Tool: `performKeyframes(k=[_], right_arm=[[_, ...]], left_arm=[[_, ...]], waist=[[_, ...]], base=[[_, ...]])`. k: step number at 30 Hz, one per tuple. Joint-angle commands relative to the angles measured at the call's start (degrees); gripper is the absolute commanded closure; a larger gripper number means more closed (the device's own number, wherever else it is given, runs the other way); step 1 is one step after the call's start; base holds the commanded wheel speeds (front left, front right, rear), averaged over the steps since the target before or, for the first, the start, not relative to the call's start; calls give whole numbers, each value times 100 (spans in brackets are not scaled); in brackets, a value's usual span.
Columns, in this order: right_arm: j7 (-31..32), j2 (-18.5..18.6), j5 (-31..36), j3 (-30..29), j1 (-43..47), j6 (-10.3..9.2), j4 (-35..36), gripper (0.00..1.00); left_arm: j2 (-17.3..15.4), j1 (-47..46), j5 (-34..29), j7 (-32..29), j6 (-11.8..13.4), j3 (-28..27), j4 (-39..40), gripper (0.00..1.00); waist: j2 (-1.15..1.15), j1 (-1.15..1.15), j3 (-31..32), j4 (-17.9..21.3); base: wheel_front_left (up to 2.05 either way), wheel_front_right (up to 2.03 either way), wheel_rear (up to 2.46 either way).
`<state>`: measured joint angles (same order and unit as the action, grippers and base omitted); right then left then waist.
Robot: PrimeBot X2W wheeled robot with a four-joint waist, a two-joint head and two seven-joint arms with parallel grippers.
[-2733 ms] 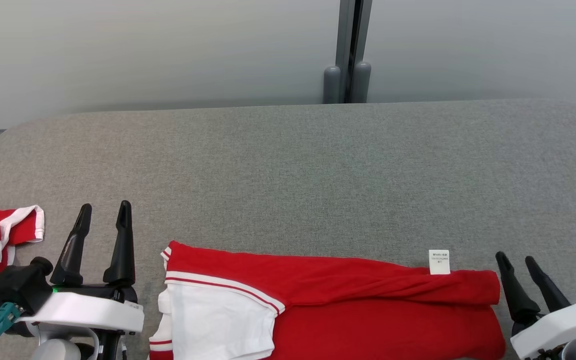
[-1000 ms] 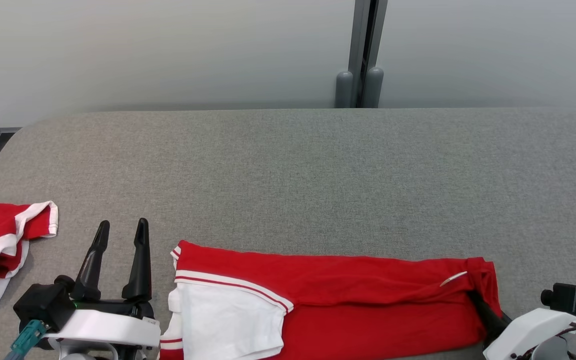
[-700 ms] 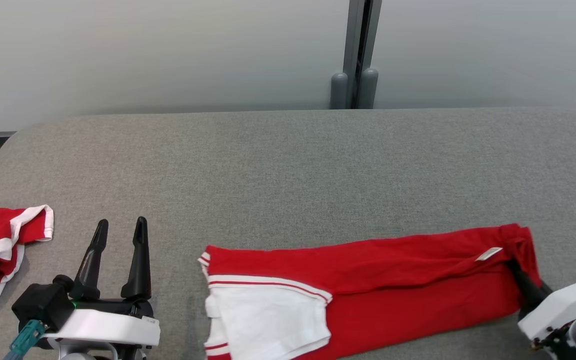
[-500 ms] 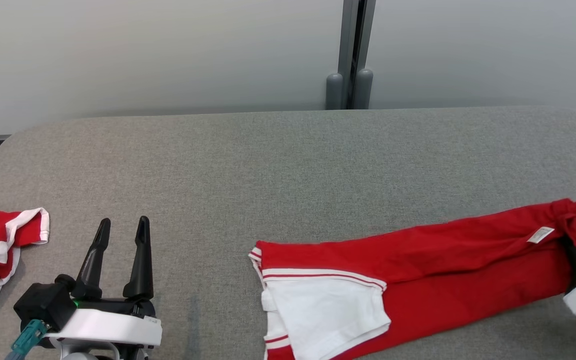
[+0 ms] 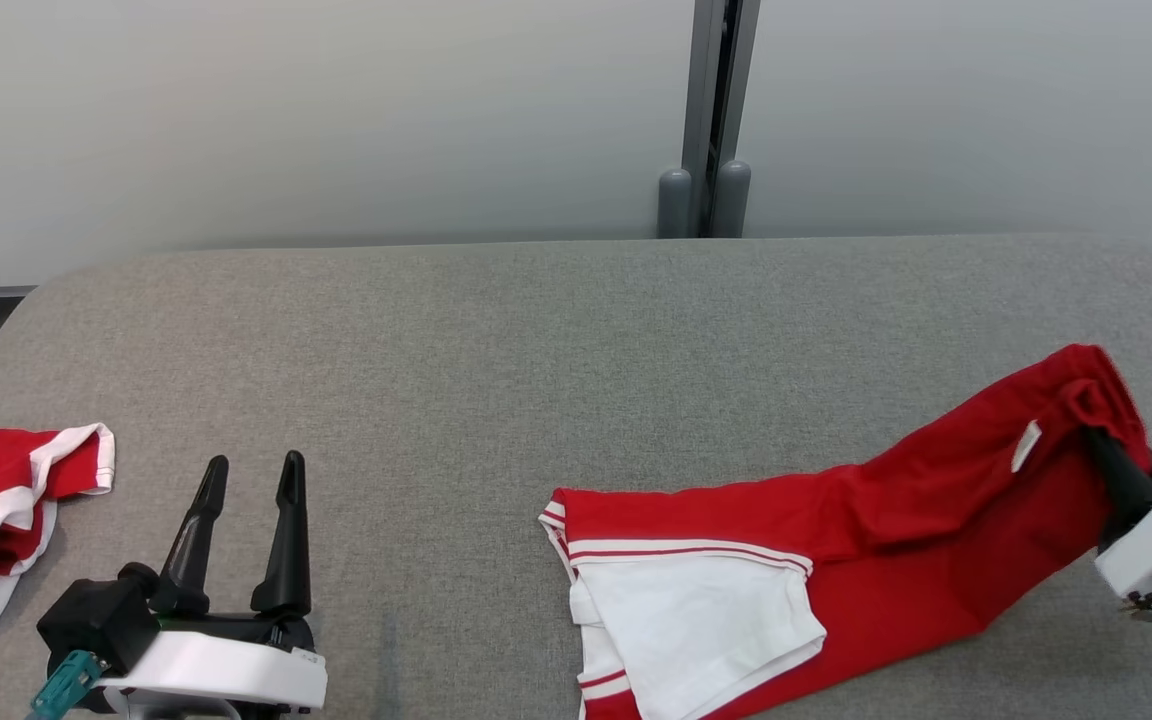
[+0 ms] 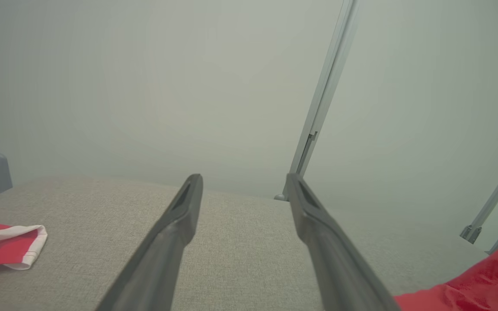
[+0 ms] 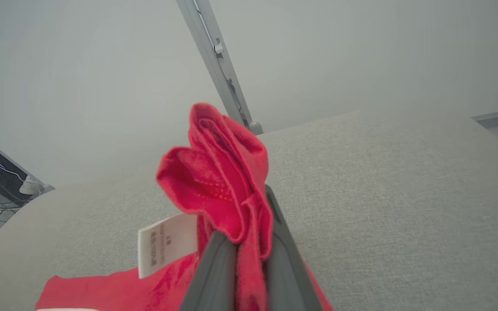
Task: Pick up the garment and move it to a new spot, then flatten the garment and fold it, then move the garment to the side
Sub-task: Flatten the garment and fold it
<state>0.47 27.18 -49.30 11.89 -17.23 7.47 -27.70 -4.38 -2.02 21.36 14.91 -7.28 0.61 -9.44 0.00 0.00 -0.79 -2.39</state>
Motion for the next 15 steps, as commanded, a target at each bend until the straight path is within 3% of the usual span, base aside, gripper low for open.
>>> performKeyframes(k=[1, 9, 15], right_arm=[[190, -110, 64, -2, 153, 6, 338, 100], [1182, -761, 150, -97, 811, 6, 2131, 100], [1469, -1318, 279, 29, 952, 6, 2533, 100]], left_arm=[[-21, 43, 36, 25, -27, -18, -19, 0], [-15, 17, 73, 24, -22, 57, -107, 0], [-3, -48, 99, 24, -23, 106, -137, 0]], waist=[[0, 0, 37, -4], [0, 0, 88, -134], [0, 0, 44, -350]], base=[[0, 0, 0], [0, 0, 0], [0, 0, 0]])
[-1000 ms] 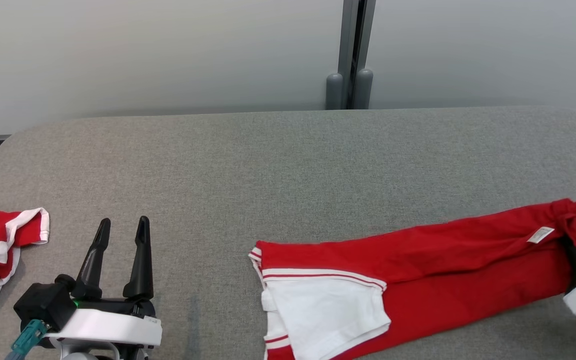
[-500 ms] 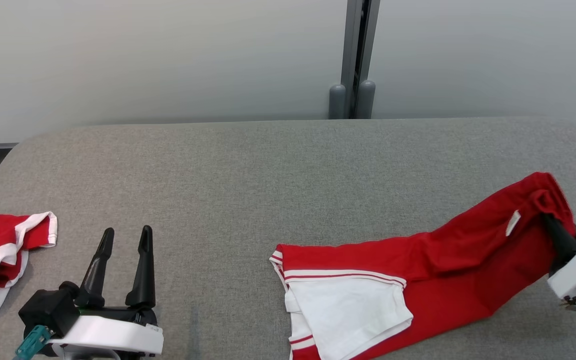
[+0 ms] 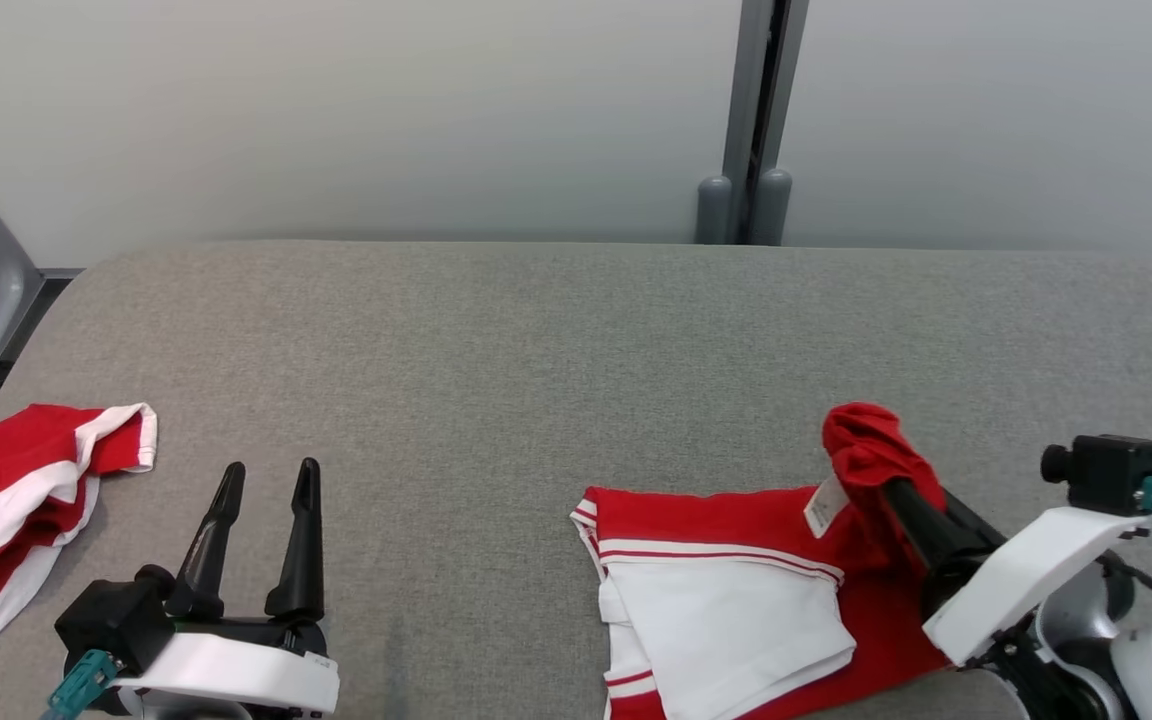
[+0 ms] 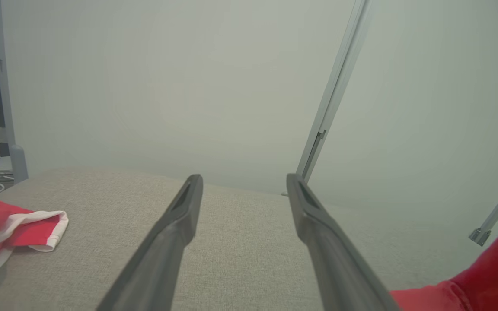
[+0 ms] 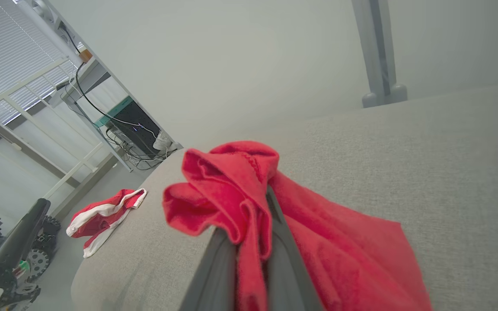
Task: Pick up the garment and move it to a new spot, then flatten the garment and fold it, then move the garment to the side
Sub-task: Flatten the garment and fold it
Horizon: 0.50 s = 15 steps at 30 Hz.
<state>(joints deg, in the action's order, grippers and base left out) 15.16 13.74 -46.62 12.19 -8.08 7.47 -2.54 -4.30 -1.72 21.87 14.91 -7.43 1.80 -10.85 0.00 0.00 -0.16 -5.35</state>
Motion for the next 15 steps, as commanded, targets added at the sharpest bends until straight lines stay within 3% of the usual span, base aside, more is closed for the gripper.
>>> performKeyframes(k=[1, 8, 15], right_arm=[[10, -80, 69, 30, 24, 6, 20, 100], [-88, -731, 227, 174, -9, 6, -444, 100], [-357, -928, 244, 374, -120, 7, -1199, 100]], left_arm=[[-10, -99, 51, 25, -7, -16, -3, 0], [19, -126, 75, 23, -7, 17, -65, 0], [16, -128, 73, 19, -7, 6, -89, 0]], waist=[[0, 0, -32, -110], [0, 0, -78, -511], [0, 0, -84, -759]], base=[[0, 0, 0], [0, 0, 0], [0, 0, 0]])
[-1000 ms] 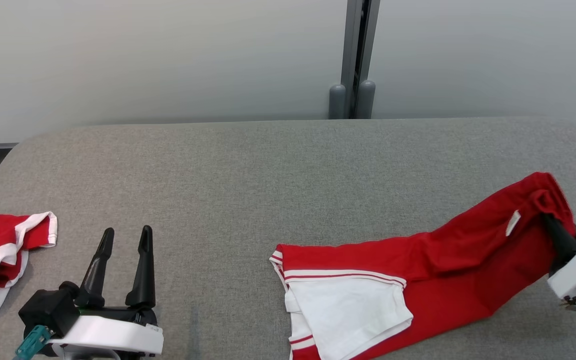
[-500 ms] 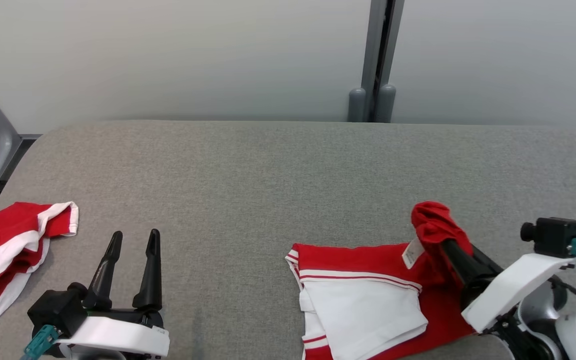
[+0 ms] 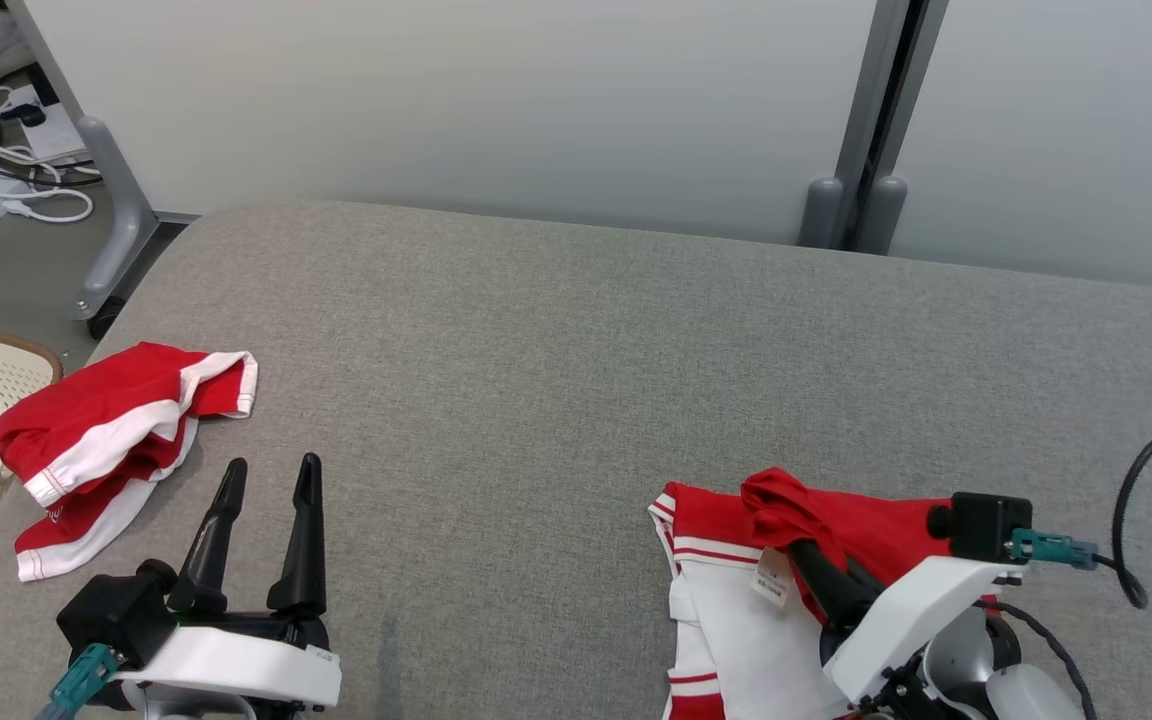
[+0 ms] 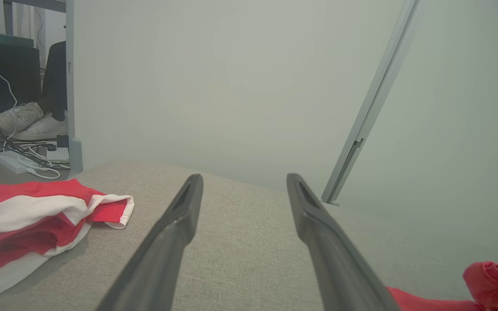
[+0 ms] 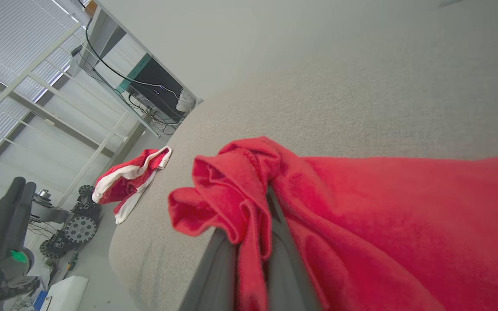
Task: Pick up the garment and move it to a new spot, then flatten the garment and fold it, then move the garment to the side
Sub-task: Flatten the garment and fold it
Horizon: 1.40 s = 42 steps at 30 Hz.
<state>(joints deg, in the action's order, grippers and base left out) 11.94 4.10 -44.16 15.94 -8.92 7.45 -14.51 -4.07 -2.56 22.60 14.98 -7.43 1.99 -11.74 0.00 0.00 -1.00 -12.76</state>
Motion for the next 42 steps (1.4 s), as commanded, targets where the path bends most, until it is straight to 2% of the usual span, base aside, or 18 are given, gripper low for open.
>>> performKeyframes(k=[1, 6, 8, 12, 13, 14, 20, 28, 32, 42], right_arm=[[-46, 16, -11, 42, -61, 7, -119, 100], [-144, -45, -93, 294, -172, 8, -500, 100], [-208, -56, -121, 416, -222, 8, -606, 76], [-323, -80, -246, 640, -287, 8, -804, 51], [-348, -84, -278, 685, -314, 8, -843, 8], [-376, -85, -309, 735, -351, 8, -885, 0], [-447, -73, -500, 953, -432, 8, -881, 0], [-343, 186, -1058, 942, -268, 8, -95, 0], [-460, 606, -963, 497, -201, 7, 363, 0], [-563, 1016, -524, -449, 49, 10, 705, 0]], left_arm=[[-7, -43, -5, 13, -7, -12, 0, 0], [-5, -42, -21, 13, -7, -17, -7, 0], [-6, -29, -27, 13, -7, -30, -3, 0], [-22, -18, -44, 13, -8, -10, -27, 0], [-28, -19, -46, 13, -8, -2, -31, 0], [-34, -22, -46, 13, -8, 0, -35, 0], [-52, -1, -50, 13, -8, -14, -33, 0], [-48, 70, -56, 13, -8, -83, -4, 0], [-20, 84, -47, 13, -8, -119, 29, 0], [15, 136, -72, 13, -8, -194, 85, 0]], waist=[[0, 0, -1, -33], [0, 0, -9, -63], [0, 0, -6, -50], [0, 0, 7, -1], [0, 0, 8, 10], [0, 0, 9, 22], [0, 0, 30, 90], [0, 0, 68, 218], [0, 0, 104, 347], [0, 0, 171, 536]], base=[[0, 0, 0], [0, 0, 0], [0, 0, 0], [0, 0, 0], [0, 0, 0], [0, 0, 0], [0, 0, 0], [0, 0, 0], [0, 0, 0], [0, 0, 0]])
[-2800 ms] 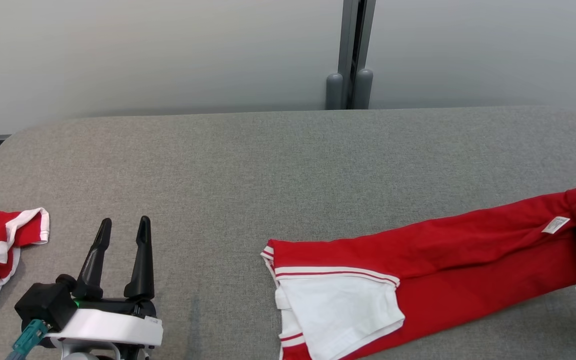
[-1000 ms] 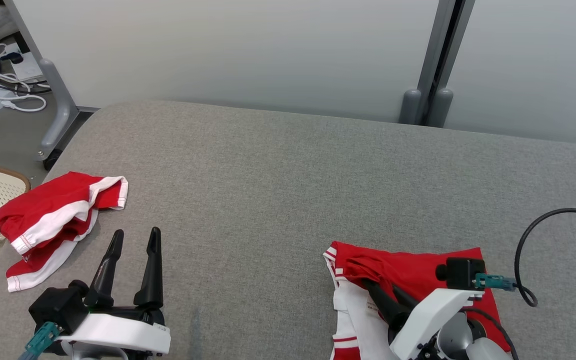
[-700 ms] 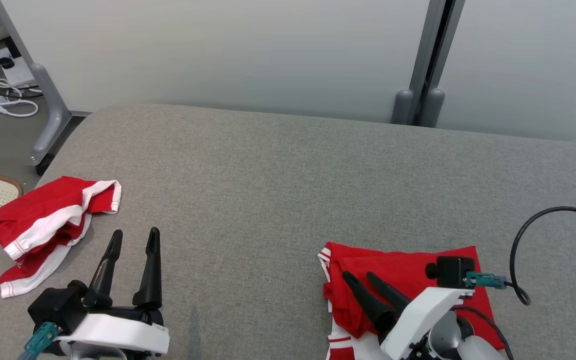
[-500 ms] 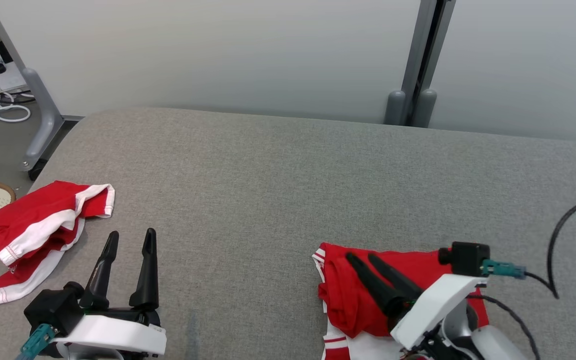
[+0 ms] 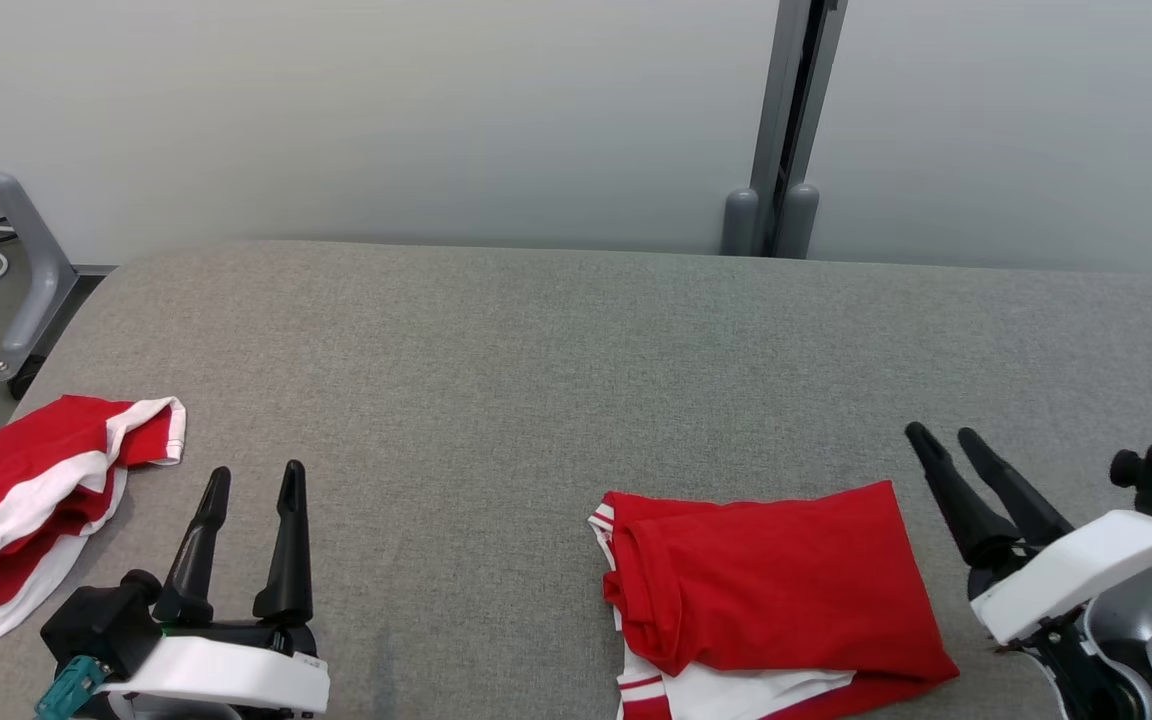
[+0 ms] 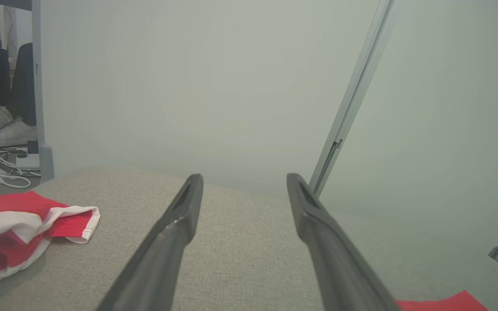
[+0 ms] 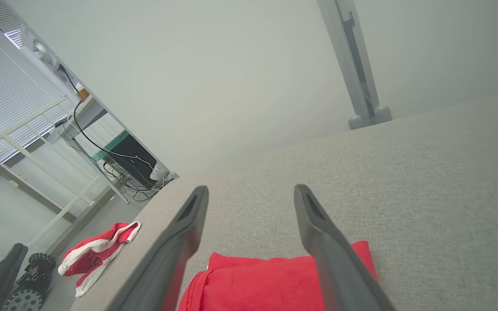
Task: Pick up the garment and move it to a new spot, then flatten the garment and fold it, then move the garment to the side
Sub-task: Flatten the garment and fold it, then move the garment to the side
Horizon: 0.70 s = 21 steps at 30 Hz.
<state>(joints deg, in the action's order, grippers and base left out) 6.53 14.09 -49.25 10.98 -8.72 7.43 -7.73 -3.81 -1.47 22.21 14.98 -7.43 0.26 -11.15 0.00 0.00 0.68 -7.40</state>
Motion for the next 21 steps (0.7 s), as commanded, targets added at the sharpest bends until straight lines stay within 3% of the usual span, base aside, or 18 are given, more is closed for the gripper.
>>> performKeyframes(k=[1, 9, 15, 21], right_arm=[[-27, 19, 46, -63, 66, 12, 35, 0], [61, -75, 508, -641, 377, 12, -114, 0], [428, -176, 561, -673, 362, 12, -293, 0], [911, -174, 298, -611, 30, 12, -920, 0]], left_arm=[[-6, 23, -32, 13, -8, -20, 31, 0], [2, 27, -31, 13, -8, -54, 49, 0], [7, -20, -42, 13, -8, -24, 47, 0], [5, -57, -37, 13, -8, 29, 52, 0]], waist=[[0, 0, 6, 14], [0, 0, 21, 91], [0, 0, 9, 107], [0, 0, -33, 16]], base=[[0, 0, 0], [0, 0, 0], [0, 0, 0], [0, 0, 0]])
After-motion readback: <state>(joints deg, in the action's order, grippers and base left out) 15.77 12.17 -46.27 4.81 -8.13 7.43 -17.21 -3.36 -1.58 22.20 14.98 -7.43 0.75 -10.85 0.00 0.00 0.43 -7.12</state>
